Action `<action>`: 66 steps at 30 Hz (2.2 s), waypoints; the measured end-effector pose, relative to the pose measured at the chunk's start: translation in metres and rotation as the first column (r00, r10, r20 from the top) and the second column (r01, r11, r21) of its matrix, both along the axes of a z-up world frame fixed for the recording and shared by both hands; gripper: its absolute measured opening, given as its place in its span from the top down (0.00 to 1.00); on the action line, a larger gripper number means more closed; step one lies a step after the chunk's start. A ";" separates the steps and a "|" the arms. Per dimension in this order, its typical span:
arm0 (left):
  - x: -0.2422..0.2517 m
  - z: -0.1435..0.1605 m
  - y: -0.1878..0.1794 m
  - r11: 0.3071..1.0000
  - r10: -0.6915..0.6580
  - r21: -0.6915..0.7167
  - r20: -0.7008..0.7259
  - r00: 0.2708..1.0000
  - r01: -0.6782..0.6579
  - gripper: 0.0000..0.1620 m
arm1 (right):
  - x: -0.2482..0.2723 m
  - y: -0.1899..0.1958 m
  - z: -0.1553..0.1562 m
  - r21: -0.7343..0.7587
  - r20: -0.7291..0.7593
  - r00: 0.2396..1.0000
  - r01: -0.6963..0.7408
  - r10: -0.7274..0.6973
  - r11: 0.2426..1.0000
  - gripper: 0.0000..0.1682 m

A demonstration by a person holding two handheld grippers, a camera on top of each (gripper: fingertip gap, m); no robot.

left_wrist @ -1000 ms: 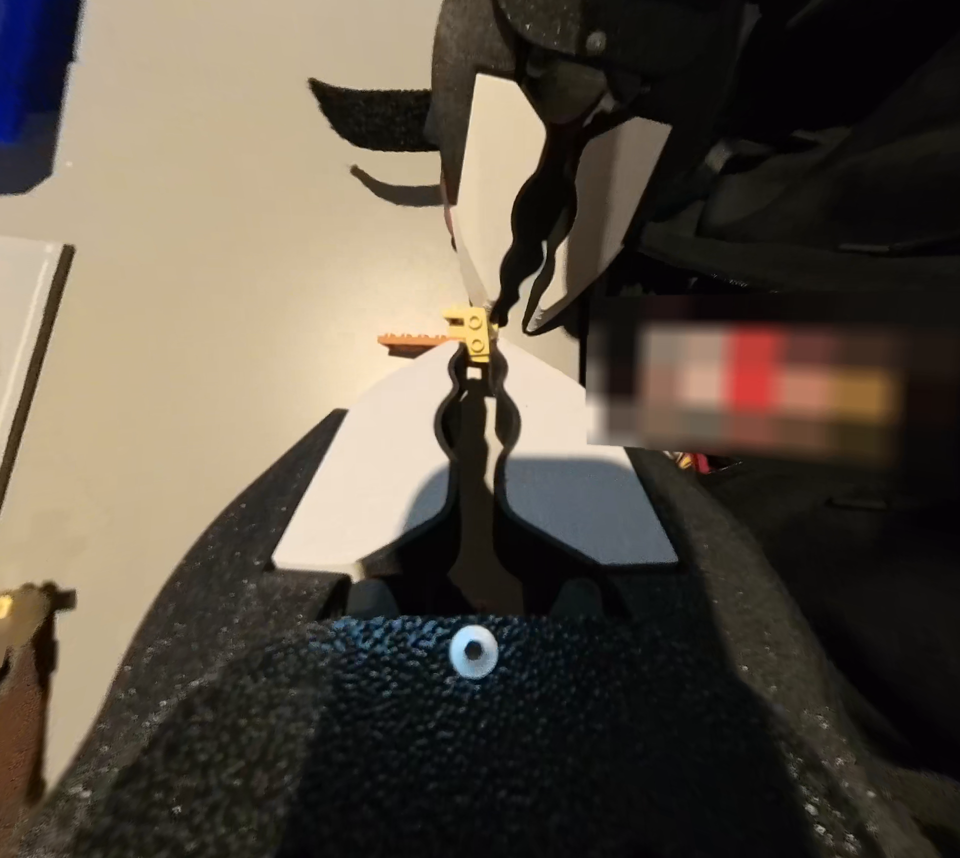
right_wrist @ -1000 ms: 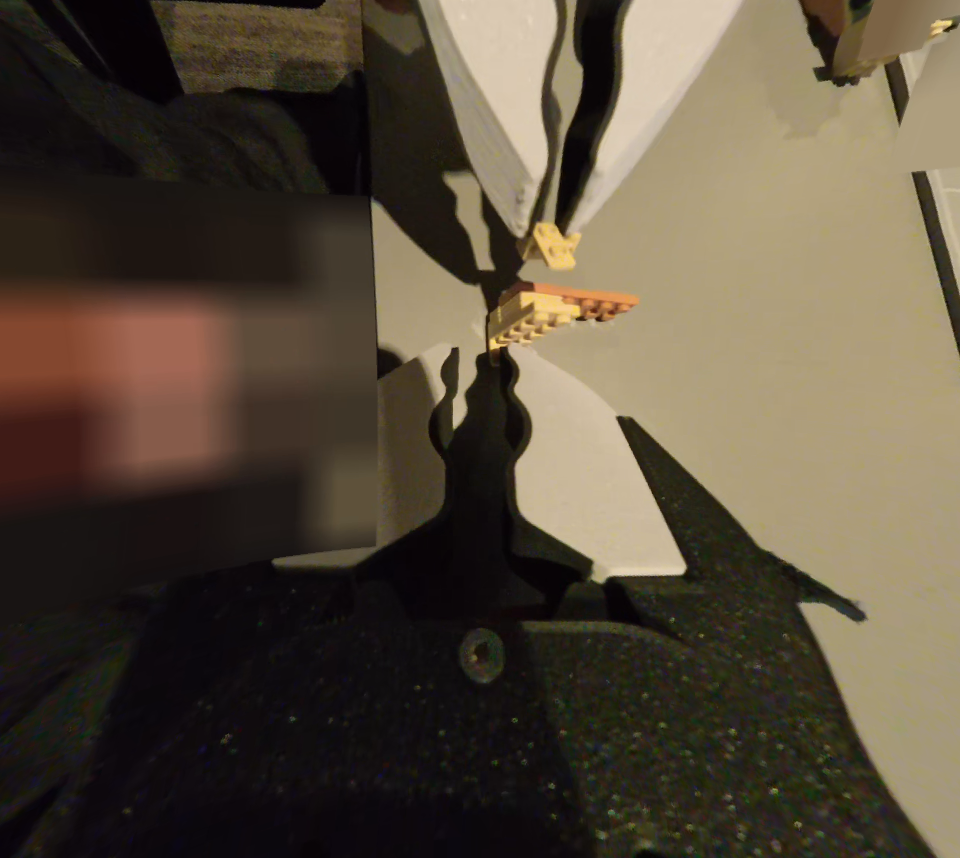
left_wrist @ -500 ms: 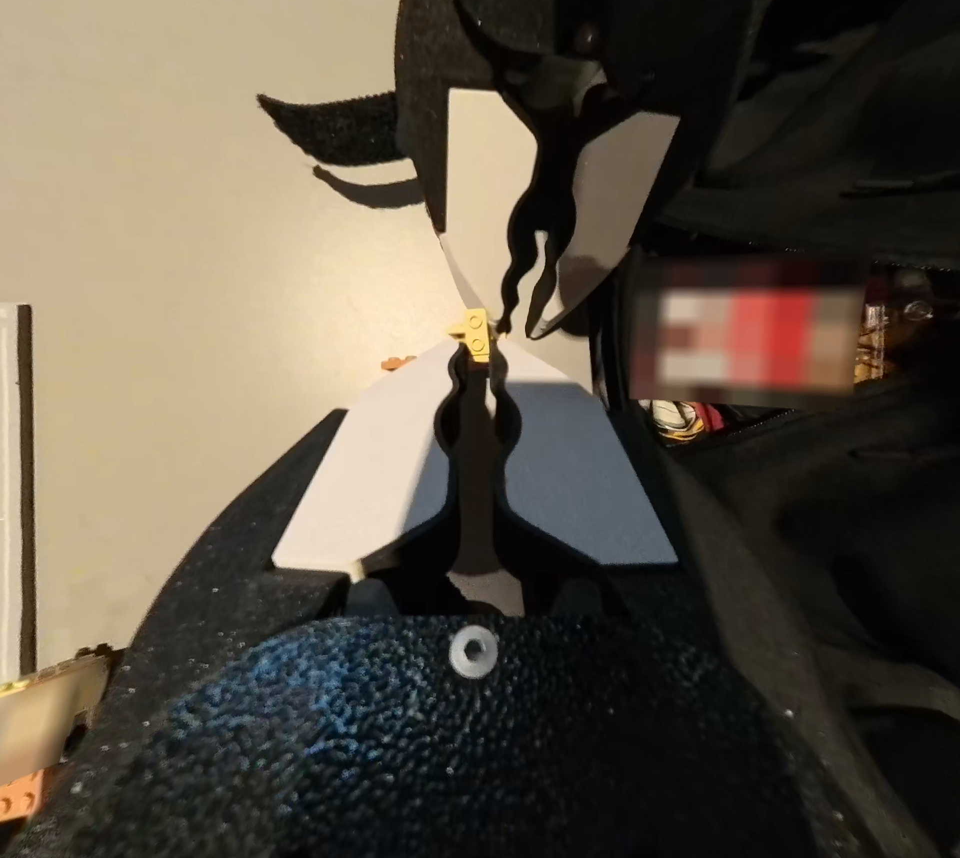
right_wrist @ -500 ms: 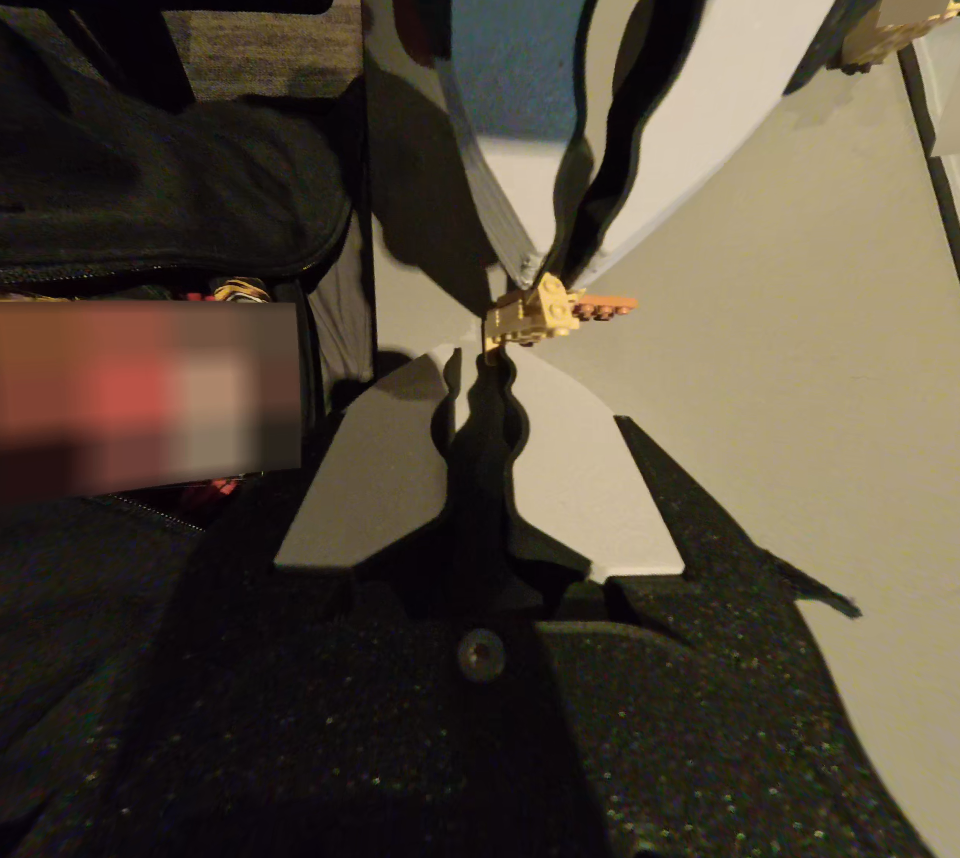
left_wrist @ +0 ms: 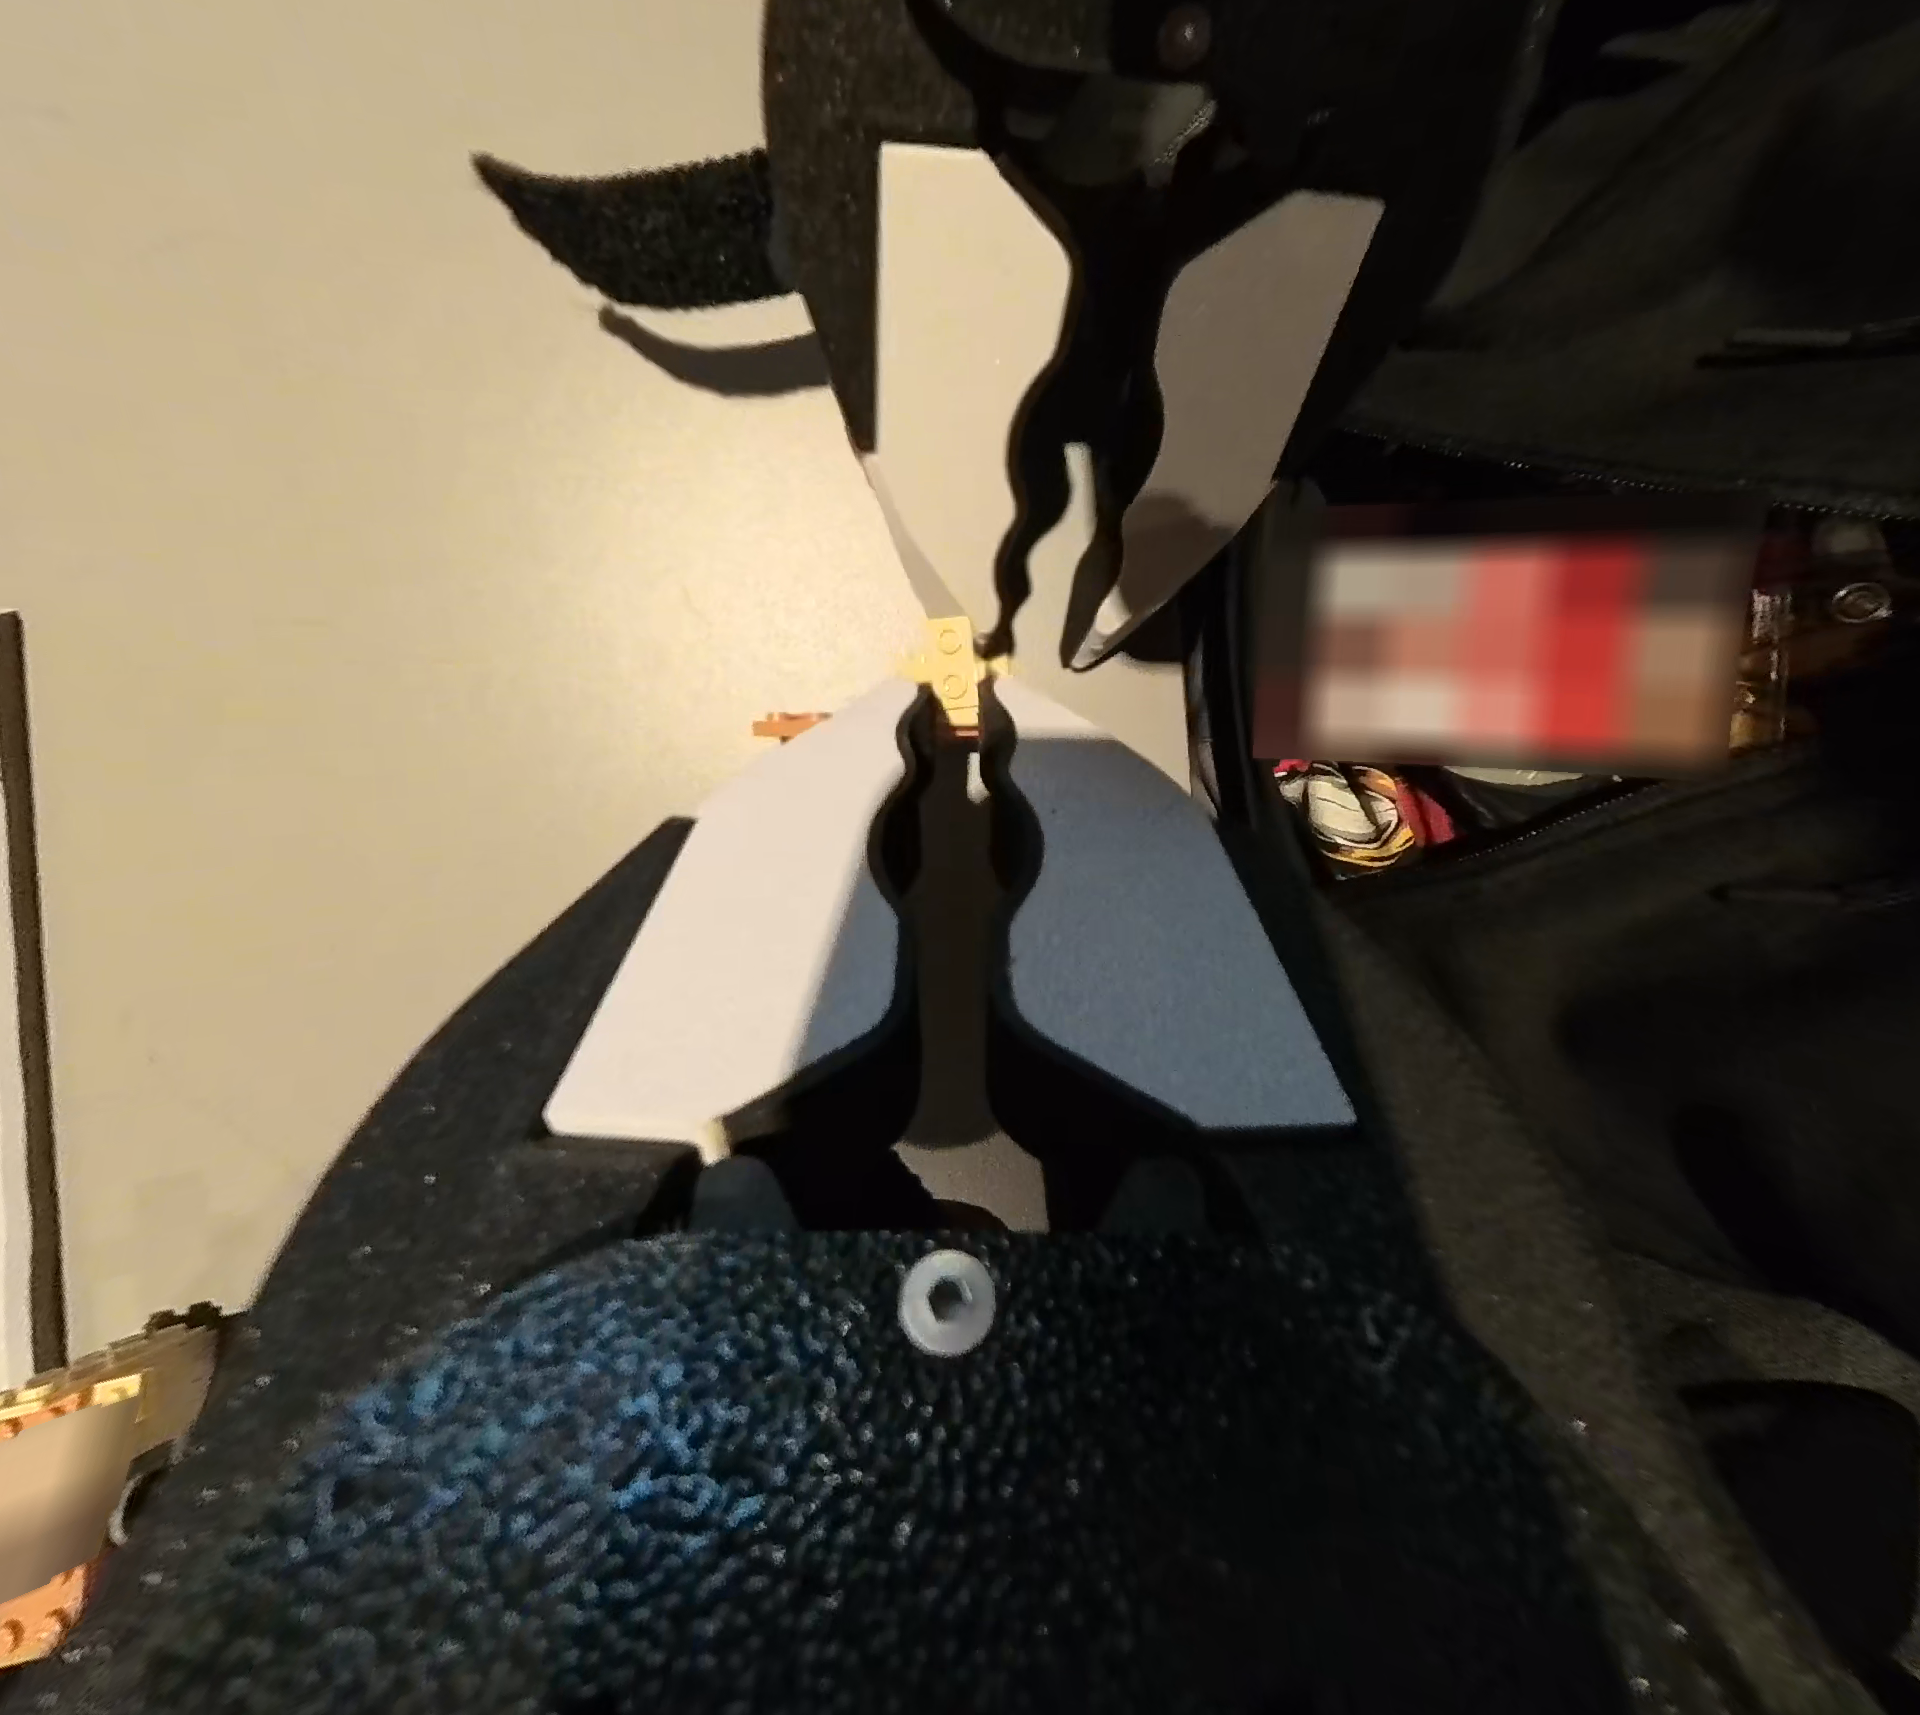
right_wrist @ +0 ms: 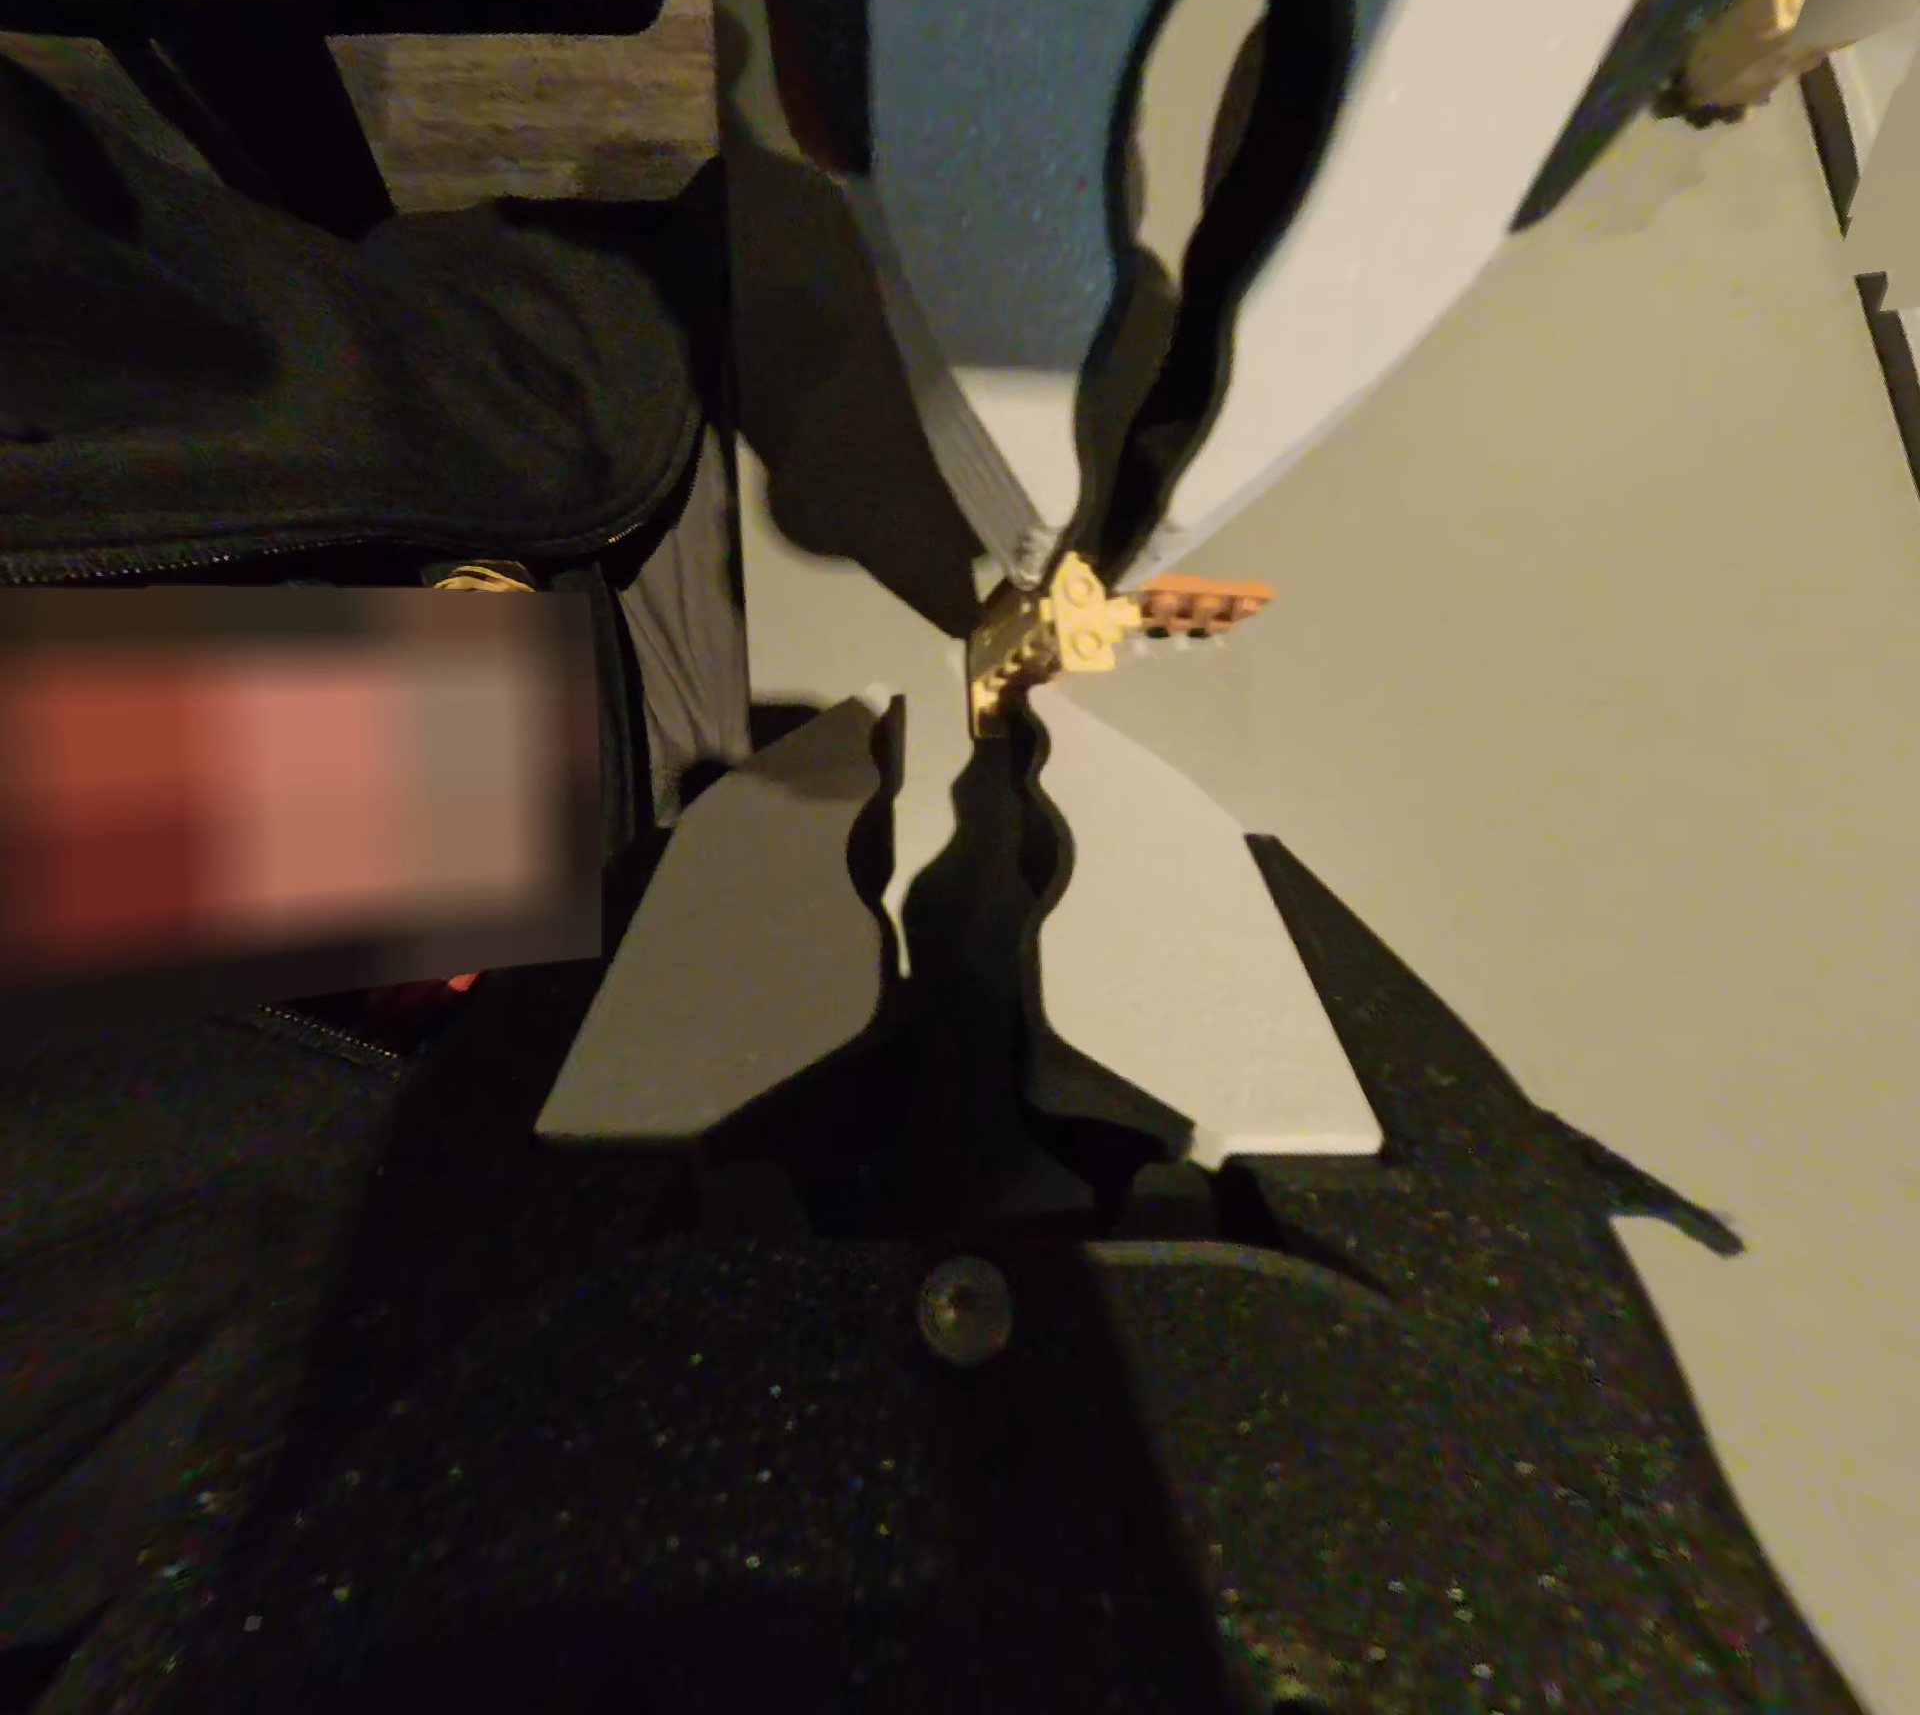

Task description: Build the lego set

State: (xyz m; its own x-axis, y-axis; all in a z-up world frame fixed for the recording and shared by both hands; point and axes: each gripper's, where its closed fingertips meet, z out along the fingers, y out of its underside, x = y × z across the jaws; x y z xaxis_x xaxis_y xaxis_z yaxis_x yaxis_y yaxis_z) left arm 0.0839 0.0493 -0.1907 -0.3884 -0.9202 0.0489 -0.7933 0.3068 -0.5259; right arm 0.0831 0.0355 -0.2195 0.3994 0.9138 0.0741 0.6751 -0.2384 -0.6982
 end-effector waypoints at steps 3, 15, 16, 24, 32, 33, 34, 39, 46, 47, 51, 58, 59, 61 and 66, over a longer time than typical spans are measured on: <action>0.000 -0.001 -0.001 1.000 -0.004 -0.003 0.000 1.000 0.004 0.95 | 0.003 0.006 -0.001 -0.036 -0.008 0.999 0.047 -0.048 0.998 0.83; 0.002 -0.002 -0.004 1.000 0.012 -0.024 0.045 0.999 -0.011 0.95 | 0.004 0.011 -0.002 -0.051 -0.013 0.996 0.085 -0.086 0.995 0.88; 0.003 -0.002 -0.005 0.999 0.017 -0.030 0.056 0.998 -0.016 0.95 | 0.004 0.012 -0.002 -0.051 -0.013 0.996 0.091 -0.092 0.995 0.88; 0.004 0.007 -0.006 0.996 0.062 -0.075 0.166 0.984 -0.050 0.95 | 0.003 0.014 0.005 -0.017 -0.061 0.993 0.099 -0.099 0.995 0.89; -0.001 0.018 -0.008 0.999 0.029 0.013 0.178 0.984 -0.032 0.96 | -0.006 0.012 0.016 0.004 -0.144 0.987 0.075 -0.073 0.997 0.90; -0.002 0.019 -0.010 1.000 0.023 0.015 0.176 0.984 -0.026 0.96 | -0.006 0.012 0.017 0.002 -0.151 0.986 0.074 -0.073 0.997 0.90; -0.002 0.020 -0.011 1.000 0.017 0.014 0.175 0.984 -0.020 0.96 | -0.006 0.012 0.018 -0.001 -0.157 0.985 0.074 -0.073 0.997 0.90; -0.001 0.021 -0.010 0.999 0.013 0.030 0.174 0.985 -0.019 0.96 | -0.006 0.011 0.020 -0.008 -0.184 0.981 0.065 -0.065 0.998 0.89; 0.002 0.025 -0.012 1.000 -0.001 0.025 0.169 0.986 -0.003 0.96 | -0.005 0.011 0.025 -0.020 -0.221 0.973 0.058 -0.061 0.998 0.89; 0.002 0.027 -0.012 1.000 -0.003 0.027 0.172 0.985 -0.002 0.95 | -0.005 0.011 0.026 -0.021 -0.234 0.970 0.057 -0.061 0.998 0.89; 0.005 0.031 -0.012 1.000 -0.009 0.031 0.183 0.983 0.004 0.95 | -0.004 0.010 0.031 -0.023 -0.274 0.960 0.054 -0.058 0.998 0.89; 0.009 0.034 -0.014 0.999 -0.008 0.037 0.205 0.979 0.001 0.95 | -0.003 0.009 0.035 -0.026 -0.307 0.950 0.052 -0.057 0.998 0.89; 0.009 0.035 -0.014 0.999 -0.009 0.037 0.206 0.978 0.001 0.95 | -0.003 0.009 0.036 -0.026 -0.309 0.950 0.050 -0.056 0.998 0.89; 0.009 0.035 -0.015 0.999 -0.010 0.037 0.209 0.978 0.002 0.95 | -0.003 0.008 0.036 -0.026 -0.313 0.948 0.047 -0.052 0.999 0.89; 0.010 0.037 -0.015 0.999 -0.012 0.037 0.226 0.974 0.004 0.95 | -0.003 0.008 0.039 -0.031 -0.334 0.941 0.039 -0.047 0.999 0.89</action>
